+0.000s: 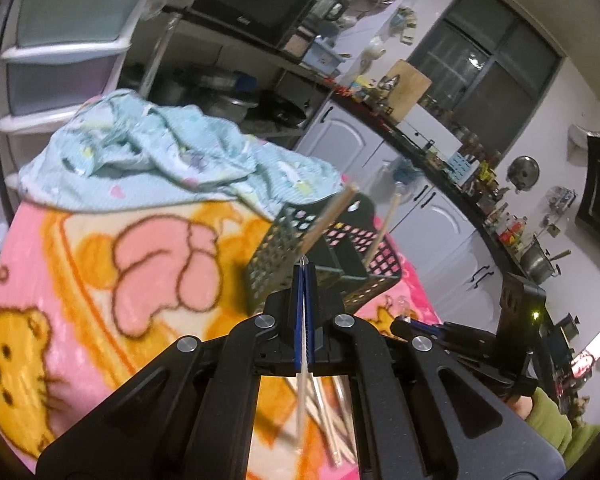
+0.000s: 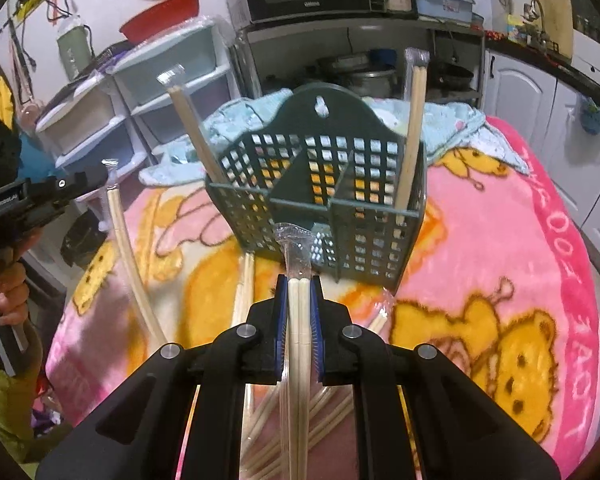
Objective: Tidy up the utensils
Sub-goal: 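Lift both held chopsticks and carry them above the green basket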
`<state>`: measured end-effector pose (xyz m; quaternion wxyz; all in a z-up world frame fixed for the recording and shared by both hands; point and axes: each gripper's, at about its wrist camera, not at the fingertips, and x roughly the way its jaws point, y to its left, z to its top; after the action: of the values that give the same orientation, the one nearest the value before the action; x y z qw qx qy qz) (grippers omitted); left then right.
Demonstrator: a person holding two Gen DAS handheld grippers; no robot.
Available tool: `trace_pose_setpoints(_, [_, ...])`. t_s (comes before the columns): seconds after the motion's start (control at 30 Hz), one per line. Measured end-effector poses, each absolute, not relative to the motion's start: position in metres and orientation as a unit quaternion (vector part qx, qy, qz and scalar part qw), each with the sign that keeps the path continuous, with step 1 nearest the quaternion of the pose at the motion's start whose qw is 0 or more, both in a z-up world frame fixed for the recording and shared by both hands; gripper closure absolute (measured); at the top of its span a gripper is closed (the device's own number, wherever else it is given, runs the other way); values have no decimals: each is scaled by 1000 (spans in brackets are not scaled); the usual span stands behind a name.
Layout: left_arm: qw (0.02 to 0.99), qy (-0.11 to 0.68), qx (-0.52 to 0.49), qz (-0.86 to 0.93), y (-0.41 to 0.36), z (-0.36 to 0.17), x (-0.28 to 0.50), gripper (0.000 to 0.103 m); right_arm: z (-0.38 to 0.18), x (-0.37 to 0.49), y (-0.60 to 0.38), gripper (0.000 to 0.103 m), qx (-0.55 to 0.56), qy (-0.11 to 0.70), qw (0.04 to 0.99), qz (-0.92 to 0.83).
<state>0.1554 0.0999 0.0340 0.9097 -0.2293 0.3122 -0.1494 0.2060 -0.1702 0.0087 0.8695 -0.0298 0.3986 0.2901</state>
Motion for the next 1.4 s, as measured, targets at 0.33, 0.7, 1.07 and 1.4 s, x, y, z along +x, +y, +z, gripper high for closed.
trace_pose_setpoints(0.33, [920,288,-191,-184,68,72,153,103,48,193,-170,97,-28,354,880,315])
trace_pose_setpoints(0.7, [925,263,-169,-215,38,106,156,103,85,189,-178,97,-11,307,895,323])
trace_pose_setpoints(1.07, [929,236,-153,-241,4,137,171,103,117,195,-197,97,16,264,912,314])
trace_pose_setpoints(1.4, [929,223,-171,-240,0,154,195,103,140,205,-211,97,32,226,925,302])
